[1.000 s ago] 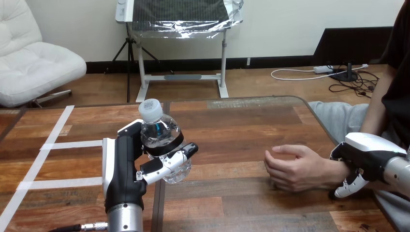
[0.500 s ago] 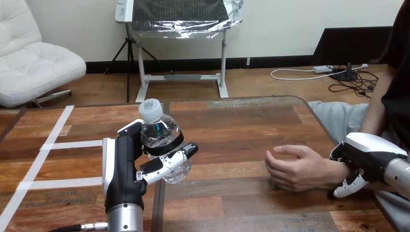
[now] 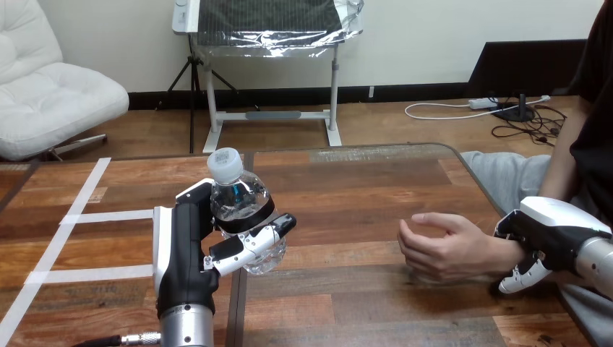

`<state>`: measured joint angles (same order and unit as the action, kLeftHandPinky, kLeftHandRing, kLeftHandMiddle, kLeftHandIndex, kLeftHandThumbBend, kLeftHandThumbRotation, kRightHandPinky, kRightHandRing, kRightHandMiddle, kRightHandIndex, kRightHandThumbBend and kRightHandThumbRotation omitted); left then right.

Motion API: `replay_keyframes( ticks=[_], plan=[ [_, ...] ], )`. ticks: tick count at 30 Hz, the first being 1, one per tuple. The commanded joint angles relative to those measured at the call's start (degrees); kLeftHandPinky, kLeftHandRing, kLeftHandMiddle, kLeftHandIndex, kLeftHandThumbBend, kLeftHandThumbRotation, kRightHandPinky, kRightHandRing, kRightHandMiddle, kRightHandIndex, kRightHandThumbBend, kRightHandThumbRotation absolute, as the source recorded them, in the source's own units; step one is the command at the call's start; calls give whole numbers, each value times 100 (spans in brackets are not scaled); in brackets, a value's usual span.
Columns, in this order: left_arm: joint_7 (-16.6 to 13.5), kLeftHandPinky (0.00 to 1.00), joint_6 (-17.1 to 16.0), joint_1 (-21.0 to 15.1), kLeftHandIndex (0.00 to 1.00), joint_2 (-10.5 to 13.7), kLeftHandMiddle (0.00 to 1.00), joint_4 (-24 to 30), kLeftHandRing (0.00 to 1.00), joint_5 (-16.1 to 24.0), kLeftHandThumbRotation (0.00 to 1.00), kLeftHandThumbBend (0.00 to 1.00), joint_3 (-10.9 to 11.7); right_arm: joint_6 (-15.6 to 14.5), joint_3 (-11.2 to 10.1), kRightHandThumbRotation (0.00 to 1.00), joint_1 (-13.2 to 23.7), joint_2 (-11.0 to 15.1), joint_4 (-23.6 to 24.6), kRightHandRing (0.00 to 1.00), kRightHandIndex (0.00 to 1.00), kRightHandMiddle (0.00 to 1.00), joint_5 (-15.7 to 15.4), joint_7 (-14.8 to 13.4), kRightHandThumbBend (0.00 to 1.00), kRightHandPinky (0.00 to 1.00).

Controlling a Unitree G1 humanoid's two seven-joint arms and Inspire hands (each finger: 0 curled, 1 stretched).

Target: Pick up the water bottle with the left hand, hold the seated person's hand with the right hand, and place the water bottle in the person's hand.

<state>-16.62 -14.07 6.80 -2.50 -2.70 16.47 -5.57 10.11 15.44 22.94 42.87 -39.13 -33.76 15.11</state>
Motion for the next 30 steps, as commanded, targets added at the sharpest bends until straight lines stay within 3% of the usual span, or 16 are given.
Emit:
replay_keyframes(
  ticks=[1,30],
  plan=[
    [-34,36,-108,-312,44,11,46,244,41,42,0,70,38,-49,-168,0,54,-34,255,53,55,57,136,-161,74,50],
    [-32,37,-100,-383,44,-3,45,180,41,6,0,70,57,-59,-141,0,64,-6,396,52,55,55,79,-280,74,52]
  ],
)
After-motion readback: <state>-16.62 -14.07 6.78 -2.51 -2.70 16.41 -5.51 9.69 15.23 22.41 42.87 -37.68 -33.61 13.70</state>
